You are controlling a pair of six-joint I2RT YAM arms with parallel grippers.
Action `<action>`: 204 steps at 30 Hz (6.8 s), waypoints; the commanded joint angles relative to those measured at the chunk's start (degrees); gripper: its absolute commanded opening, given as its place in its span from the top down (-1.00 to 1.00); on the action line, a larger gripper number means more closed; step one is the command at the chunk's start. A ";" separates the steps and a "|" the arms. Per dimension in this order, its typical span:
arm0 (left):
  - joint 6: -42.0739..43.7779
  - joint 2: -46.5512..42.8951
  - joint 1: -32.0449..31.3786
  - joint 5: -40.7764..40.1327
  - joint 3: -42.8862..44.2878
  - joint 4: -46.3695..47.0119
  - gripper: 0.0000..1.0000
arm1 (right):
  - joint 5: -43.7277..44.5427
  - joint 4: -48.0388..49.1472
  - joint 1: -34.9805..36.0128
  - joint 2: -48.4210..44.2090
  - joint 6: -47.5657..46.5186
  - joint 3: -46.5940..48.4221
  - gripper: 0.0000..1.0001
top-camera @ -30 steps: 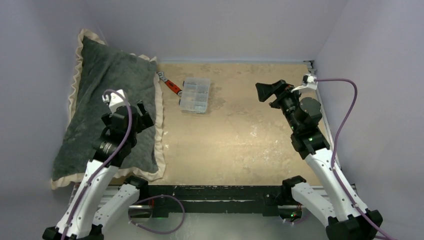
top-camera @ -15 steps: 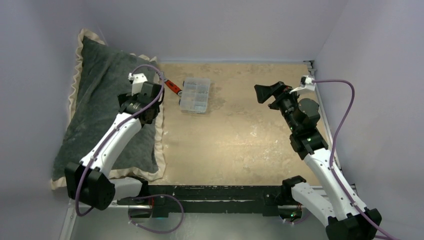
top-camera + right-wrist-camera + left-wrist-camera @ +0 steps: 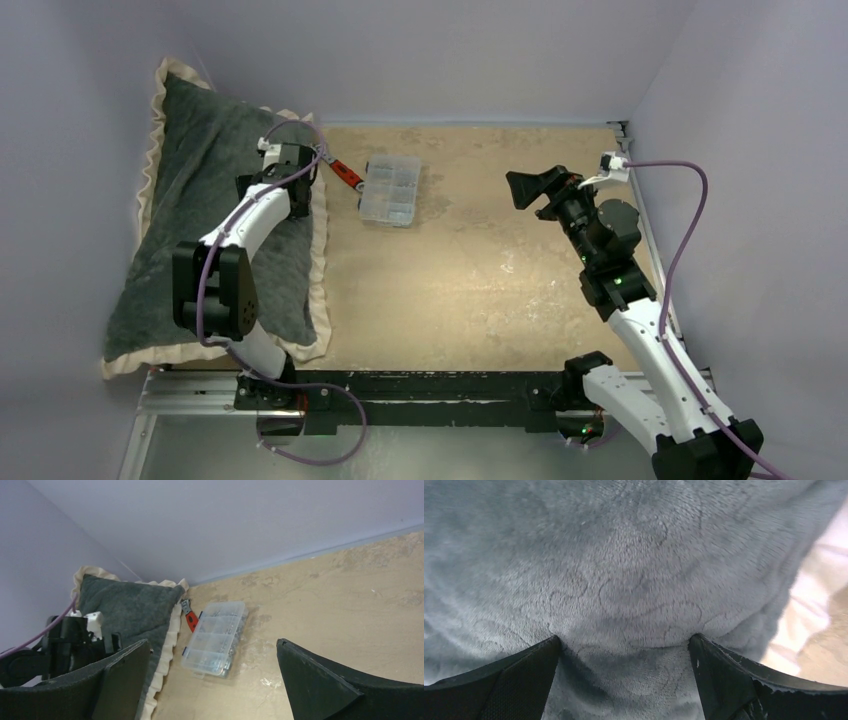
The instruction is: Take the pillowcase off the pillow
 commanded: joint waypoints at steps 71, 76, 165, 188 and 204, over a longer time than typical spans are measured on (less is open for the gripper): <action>-13.35 -18.31 -33.98 24.30 4.65 15.73 -0.57 | -4.55 15.20 0.10 14.18 6.39 -11.93 -0.98; -14.24 -22.57 -33.90 20.72 -3.90 13.99 -0.62 | 3.95 11.04 0.05 19.55 13.06 -12.36 -0.98; -2.26 -33.53 -24.28 41.46 -16.93 13.24 -0.78 | 22.20 9.62 5.55 16.15 6.32 0.99 0.67; -13.05 -13.17 -36.44 48.36 -16.71 32.01 -0.69 | 11.88 15.74 5.51 19.80 7.21 -8.74 -0.28; -22.45 -16.51 -61.09 37.72 -25.25 40.32 -0.63 | -1.40 26.62 5.58 33.22 -1.82 -2.81 -0.53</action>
